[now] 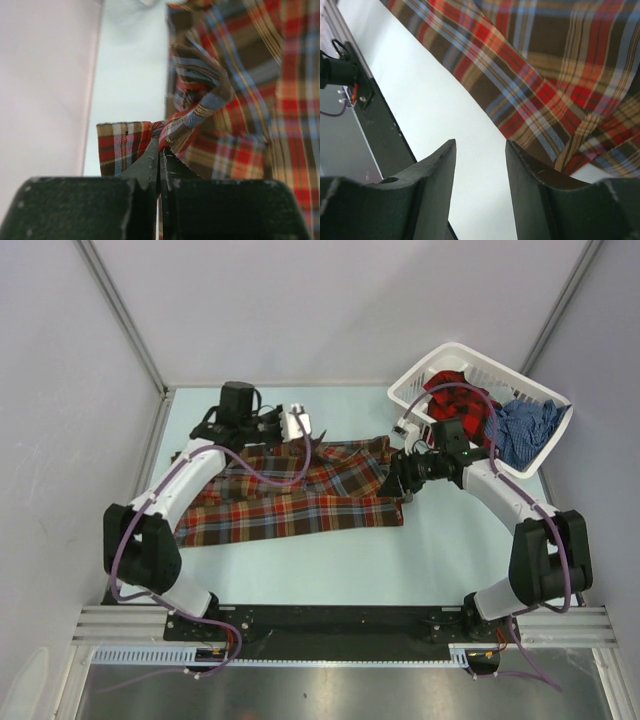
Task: Fold and stack the long sleeve shirts
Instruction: Fold the shirt
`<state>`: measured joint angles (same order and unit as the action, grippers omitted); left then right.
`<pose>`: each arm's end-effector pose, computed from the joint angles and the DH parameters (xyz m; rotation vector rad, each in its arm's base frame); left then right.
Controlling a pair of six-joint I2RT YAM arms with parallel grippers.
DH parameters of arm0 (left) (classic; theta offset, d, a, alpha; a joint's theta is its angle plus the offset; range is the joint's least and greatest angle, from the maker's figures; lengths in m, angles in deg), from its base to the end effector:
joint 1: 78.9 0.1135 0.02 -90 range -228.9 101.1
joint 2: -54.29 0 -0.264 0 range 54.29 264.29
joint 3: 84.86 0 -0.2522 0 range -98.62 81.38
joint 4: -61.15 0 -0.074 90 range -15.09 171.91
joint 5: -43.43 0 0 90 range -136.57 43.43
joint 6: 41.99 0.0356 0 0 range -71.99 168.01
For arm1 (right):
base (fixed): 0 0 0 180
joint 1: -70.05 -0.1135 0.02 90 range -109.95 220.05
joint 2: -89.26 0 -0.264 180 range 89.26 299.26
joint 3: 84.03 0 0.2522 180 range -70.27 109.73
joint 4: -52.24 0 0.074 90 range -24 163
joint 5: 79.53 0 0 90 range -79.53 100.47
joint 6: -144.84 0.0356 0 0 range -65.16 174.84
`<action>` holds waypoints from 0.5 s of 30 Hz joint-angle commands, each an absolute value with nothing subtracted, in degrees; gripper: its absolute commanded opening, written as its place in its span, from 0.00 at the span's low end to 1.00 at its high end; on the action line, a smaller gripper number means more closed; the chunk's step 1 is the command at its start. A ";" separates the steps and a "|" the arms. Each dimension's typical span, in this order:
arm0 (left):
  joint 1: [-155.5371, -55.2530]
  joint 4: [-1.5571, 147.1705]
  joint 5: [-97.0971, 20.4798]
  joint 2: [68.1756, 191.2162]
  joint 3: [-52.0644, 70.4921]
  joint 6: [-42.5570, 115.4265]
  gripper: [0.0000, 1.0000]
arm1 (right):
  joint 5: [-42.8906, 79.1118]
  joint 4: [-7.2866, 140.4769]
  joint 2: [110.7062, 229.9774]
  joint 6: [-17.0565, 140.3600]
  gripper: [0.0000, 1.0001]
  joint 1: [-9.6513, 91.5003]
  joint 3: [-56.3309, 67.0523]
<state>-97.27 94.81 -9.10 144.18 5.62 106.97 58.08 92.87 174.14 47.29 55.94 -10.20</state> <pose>0.3314 -0.1329 0.3186 1.5380 1.3426 -0.2688 0.2891 0.0998 0.2512 -0.7851 2.2115 1.0678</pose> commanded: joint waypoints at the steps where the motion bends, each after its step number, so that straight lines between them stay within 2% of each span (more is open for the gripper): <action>1: -93.49 110.23 1.33 141.48 10.18 129.79 0.00 | 55.65 89.38 175.65 47.02 0.48 55.99 -12.18; 8: -85.94 119.28 4.14 139.99 13.53 141.67 0.00 | 52.05 92.54 178.81 43.15 0.44 54.32 -10.77; 15: -80.92 125.09 1.51 140.07 18.27 157.42 0.00 | 50.02 93.16 181.28 42.80 0.40 53.35 -10.77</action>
